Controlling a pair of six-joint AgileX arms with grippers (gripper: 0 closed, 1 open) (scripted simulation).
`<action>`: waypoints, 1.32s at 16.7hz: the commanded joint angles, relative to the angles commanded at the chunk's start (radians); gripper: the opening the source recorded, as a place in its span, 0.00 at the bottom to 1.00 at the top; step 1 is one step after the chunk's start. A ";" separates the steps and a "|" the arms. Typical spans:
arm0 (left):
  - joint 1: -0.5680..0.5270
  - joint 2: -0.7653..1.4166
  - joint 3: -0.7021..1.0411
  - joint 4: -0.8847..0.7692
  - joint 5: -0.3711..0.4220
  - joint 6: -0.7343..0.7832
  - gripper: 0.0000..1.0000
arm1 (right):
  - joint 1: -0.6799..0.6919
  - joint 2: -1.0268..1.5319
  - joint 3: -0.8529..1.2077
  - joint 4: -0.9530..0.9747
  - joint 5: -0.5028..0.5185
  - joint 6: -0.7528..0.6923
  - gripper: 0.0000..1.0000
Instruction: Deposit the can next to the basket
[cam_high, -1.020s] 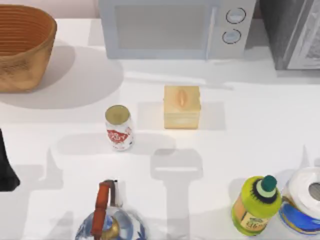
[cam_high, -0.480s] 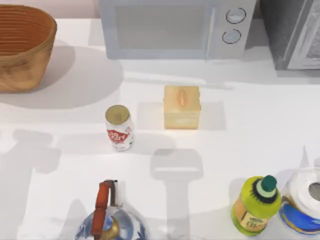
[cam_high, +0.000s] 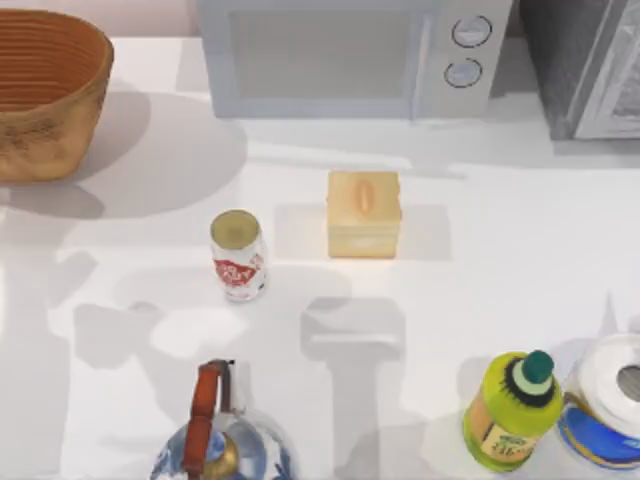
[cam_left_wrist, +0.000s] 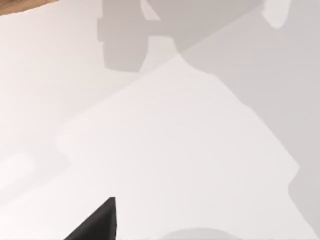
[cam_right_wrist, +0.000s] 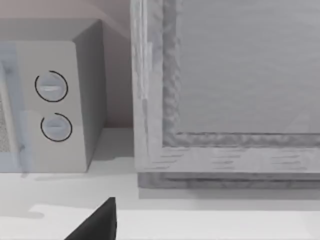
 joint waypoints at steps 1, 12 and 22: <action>0.008 0.085 0.070 -0.055 0.000 0.045 1.00 | 0.000 0.000 0.000 0.000 0.000 0.000 1.00; 0.058 0.548 0.483 -0.341 0.001 0.292 1.00 | 0.000 0.000 0.000 0.000 0.000 0.000 1.00; 0.058 0.588 0.343 -0.155 0.001 0.293 1.00 | 0.000 0.000 0.000 0.000 0.000 0.000 1.00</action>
